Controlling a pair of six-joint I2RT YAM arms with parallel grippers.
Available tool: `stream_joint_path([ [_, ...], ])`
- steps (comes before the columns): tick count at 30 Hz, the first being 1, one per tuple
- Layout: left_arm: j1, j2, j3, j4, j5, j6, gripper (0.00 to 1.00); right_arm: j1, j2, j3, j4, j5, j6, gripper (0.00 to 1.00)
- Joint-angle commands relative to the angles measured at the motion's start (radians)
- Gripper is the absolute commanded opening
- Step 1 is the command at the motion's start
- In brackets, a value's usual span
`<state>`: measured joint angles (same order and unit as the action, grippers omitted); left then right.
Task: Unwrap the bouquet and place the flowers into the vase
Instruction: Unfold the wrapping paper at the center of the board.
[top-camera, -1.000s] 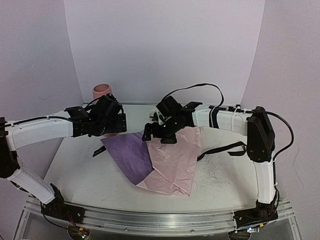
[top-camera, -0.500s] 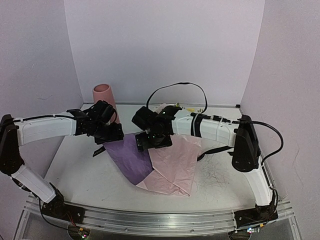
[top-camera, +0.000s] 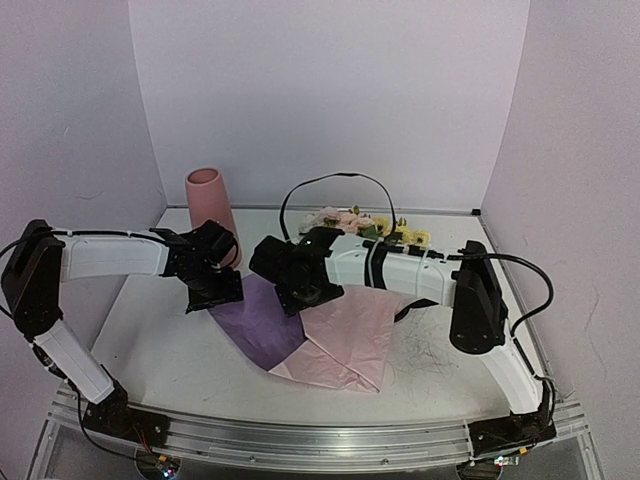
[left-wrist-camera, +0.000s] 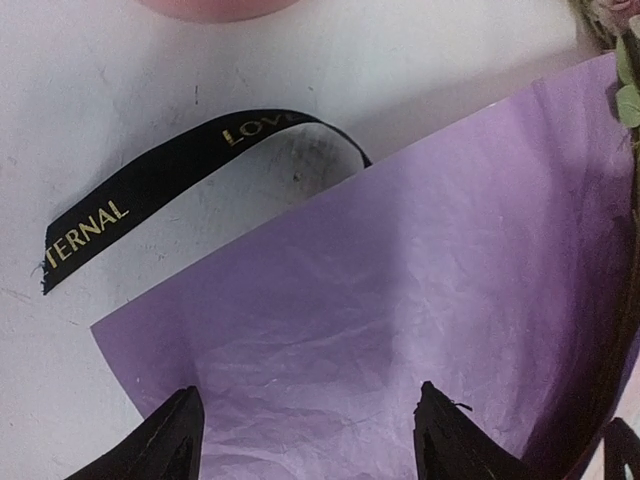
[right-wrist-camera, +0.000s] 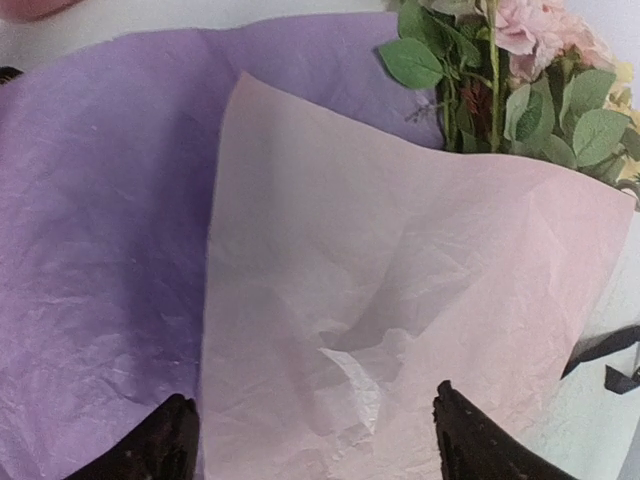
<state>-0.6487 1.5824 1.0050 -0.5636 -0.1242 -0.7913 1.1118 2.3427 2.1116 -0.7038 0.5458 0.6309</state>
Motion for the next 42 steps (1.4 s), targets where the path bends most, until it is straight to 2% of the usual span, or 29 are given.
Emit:
stream_joint_path([
  [1, 0.006, 0.037, 0.0, -0.039, 0.012, -0.021, 0.73, 0.008, 0.047, 0.036, -0.149, 0.105, 0.006, 0.73],
  [3, 0.006, 0.048, 0.0, -0.041, 0.013, -0.02, 0.72, 0.009, 0.042, 0.029, -0.15, 0.104, 0.006, 0.66],
  [8, 0.006, 0.068, 0.008, -0.051, 0.022, -0.015, 0.72, 0.009, 0.014, 0.031, -0.147, 0.082, 0.005, 0.39],
  [12, 0.006, 0.066, 0.011, -0.062, 0.024, -0.023, 0.72, 0.009, -0.034, 0.027, -0.142, 0.093, 0.006, 0.09],
  [14, 0.006, 0.064, 0.012, -0.061, 0.023, -0.028, 0.72, 0.009, -0.066, 0.015, -0.144, 0.105, 0.013, 0.01],
  [23, 0.004, 0.011, 0.039, -0.061, 0.024, -0.005, 0.73, 0.006, -0.278, -0.19, -0.183, 0.178, 0.147, 0.0],
  [30, -0.008, -0.051, 0.071, -0.063, -0.031, 0.001, 0.74, -0.01, -0.416, -0.358, -0.337, 0.243, 0.346, 0.03],
  [34, -0.012, -0.047, 0.108, -0.076, -0.059, -0.001, 0.75, -0.041, -0.534, -0.502, -0.389, 0.241, 0.464, 0.12],
  [37, -0.018, -0.051, 0.129, -0.088, -0.098, -0.001, 0.75, -0.085, -0.636, -0.634, -0.393, 0.214, 0.526, 0.32],
  [40, -0.027, -0.066, 0.145, -0.089, -0.135, 0.005, 0.75, -0.14, -0.721, -0.729, -0.392, 0.189, 0.554, 0.39],
  [42, -0.032, -0.07, 0.157, -0.086, -0.142, 0.015, 0.75, -0.176, -0.767, -0.761, -0.393, 0.187, 0.561, 0.49],
])
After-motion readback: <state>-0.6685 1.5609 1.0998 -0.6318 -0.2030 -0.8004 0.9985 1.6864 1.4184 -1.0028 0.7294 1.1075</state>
